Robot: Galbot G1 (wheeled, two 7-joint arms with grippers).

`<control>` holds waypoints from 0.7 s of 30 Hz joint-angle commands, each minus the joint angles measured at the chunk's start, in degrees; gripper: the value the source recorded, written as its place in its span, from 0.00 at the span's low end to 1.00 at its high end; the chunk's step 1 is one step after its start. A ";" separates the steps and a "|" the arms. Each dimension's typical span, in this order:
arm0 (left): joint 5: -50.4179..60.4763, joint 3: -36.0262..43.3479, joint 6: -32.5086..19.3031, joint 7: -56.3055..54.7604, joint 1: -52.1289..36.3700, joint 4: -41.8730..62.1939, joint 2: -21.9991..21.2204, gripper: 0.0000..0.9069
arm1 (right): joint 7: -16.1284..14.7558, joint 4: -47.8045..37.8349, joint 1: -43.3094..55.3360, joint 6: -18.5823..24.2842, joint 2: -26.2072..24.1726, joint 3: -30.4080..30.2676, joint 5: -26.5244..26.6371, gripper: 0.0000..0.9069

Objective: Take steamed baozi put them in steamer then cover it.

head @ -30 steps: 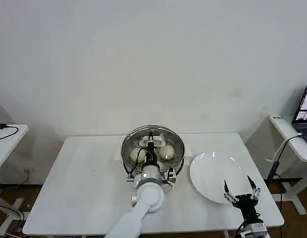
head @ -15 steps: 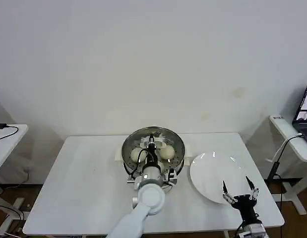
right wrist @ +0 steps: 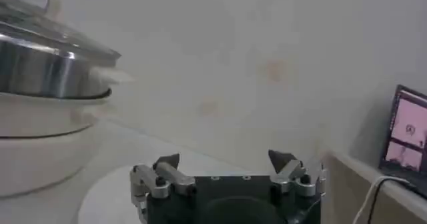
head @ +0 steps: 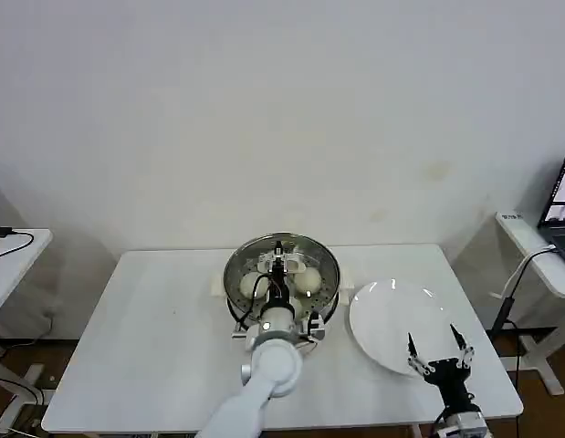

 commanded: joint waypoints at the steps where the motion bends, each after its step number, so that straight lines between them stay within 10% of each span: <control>1: -1.88 -0.05 0.12 0.15 1.29 -5.75 1.57 1.00 | 0.03 0.14 -0.14 0.03 0.10 -0.06 -0.20 1.00; 15: -15.43 -2.61 -2.58 -2.22 12.91 -26.71 13.45 1.00 | 0.05 0.25 -0.66 0.39 0.72 -0.40 -1.21 1.00; 21: -50.31 -14.08 -9.94 -19.27 23.04 -33.07 15.84 1.00 | -0.14 -0.05 -1.24 1.27 0.48 -0.32 -0.49 1.00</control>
